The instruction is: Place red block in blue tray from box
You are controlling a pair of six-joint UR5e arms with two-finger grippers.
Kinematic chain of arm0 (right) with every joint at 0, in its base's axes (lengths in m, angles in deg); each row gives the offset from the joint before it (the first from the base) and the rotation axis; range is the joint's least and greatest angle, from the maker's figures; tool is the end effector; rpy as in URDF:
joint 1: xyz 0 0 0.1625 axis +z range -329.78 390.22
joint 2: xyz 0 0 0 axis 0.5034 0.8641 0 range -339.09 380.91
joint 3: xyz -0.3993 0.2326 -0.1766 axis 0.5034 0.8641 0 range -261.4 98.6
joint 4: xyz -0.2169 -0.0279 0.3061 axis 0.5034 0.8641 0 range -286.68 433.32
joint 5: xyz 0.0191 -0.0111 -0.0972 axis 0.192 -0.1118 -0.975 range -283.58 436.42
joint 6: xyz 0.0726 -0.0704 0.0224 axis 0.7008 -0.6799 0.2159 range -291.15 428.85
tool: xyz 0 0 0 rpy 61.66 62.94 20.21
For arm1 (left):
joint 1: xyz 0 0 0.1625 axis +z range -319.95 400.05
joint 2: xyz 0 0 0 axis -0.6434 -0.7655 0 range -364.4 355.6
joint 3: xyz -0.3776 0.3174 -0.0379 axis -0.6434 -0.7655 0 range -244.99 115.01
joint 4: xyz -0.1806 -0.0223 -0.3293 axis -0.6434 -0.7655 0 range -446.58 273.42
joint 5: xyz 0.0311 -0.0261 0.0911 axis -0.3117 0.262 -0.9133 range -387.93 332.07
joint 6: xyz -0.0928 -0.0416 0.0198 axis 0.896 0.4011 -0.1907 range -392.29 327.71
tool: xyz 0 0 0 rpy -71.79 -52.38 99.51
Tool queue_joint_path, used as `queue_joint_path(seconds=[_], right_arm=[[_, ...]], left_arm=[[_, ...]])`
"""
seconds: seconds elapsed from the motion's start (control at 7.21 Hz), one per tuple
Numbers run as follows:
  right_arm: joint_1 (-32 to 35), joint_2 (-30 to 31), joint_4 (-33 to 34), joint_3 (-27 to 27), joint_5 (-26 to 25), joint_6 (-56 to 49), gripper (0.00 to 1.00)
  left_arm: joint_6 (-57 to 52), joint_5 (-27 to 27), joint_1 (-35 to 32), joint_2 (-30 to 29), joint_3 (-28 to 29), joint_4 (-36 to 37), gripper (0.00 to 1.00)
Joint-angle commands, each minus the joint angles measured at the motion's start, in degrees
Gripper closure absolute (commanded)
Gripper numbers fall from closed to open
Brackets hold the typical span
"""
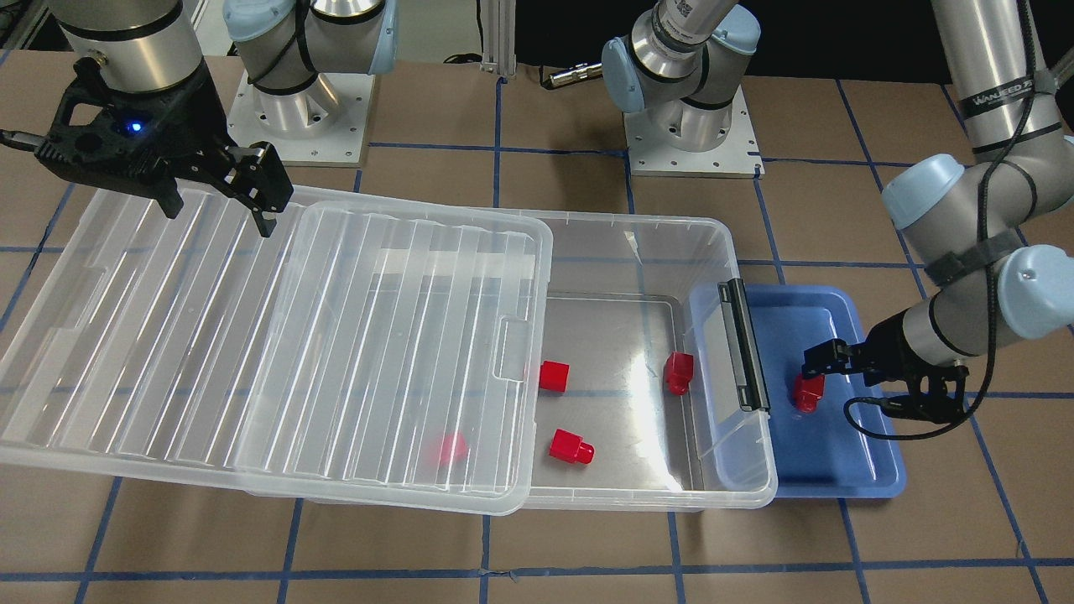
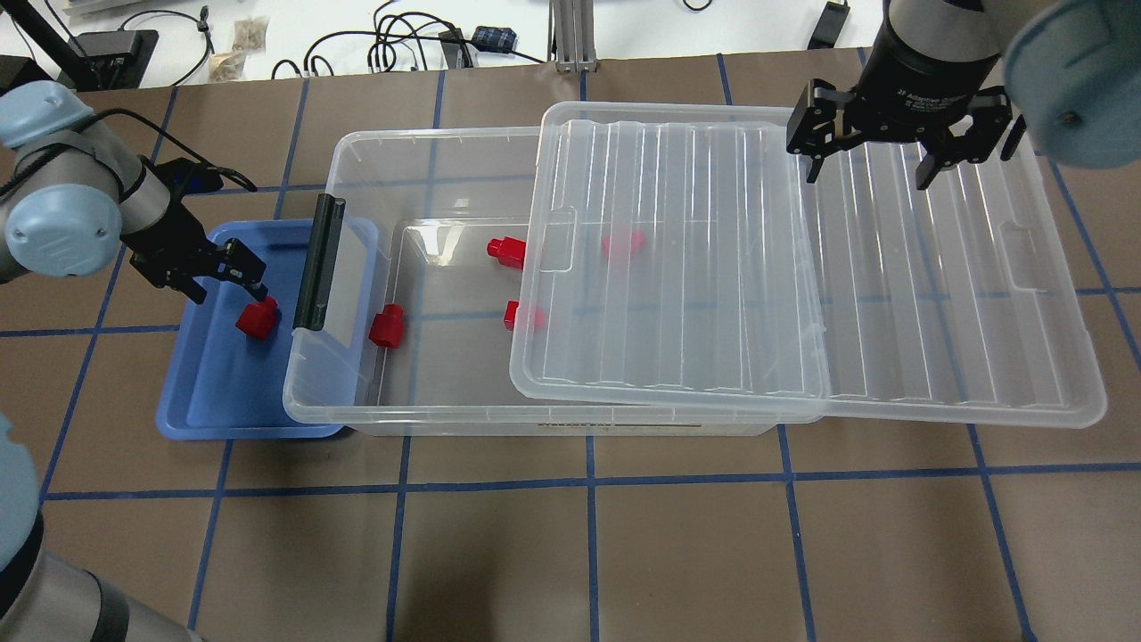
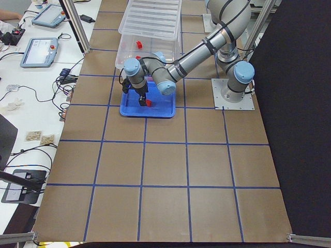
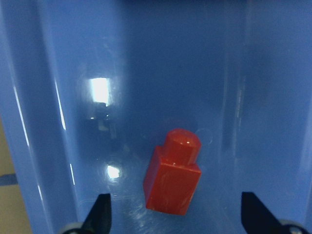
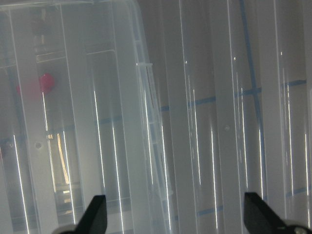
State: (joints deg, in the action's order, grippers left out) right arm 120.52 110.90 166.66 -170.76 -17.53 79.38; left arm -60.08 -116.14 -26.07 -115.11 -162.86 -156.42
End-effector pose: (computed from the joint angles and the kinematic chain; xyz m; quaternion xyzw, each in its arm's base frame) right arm 0.1285 -0.4578 0.5648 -0.0902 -0.9947 0.0377 0.0310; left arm 0.1050 -0.5741 0.3398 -0.0328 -0.9966 -0.0593 0.0460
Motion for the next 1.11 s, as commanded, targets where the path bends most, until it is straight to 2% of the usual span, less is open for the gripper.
queue_joint_path(seconds=[0.0,0.28,0.55,0.83,0.97], right_arm=[[-0.82,-0.16,0.0,0.15,0.0,-0.15,0.0],[-3.0,-0.16,-0.09,-0.19,-0.35,-3.21,0.0],[-9.76,0.1,-2.37,-0.2,-1.76,-11.52,0.0],[-17.05,0.01,-2.2,-0.63,-1.93,-21.37,0.0],[-21.35,0.01,-1.94,-0.9,-1.76,-27.43,0.0]], left_arm=[[2.72,-0.12,-0.41,5.92,7.31,-11.05,0.0],[9.21,-0.12,-4.51,11.8,9.63,-15.66,0.0],[12.41,-0.3,-9.18,16.65,9.28,-18.48,0.0],[13.37,-0.3,-13.83,17.81,8.84,-18.58,0.0],[19.04,-0.3,-16.64,18.07,8.49,-18.84,0.0]])
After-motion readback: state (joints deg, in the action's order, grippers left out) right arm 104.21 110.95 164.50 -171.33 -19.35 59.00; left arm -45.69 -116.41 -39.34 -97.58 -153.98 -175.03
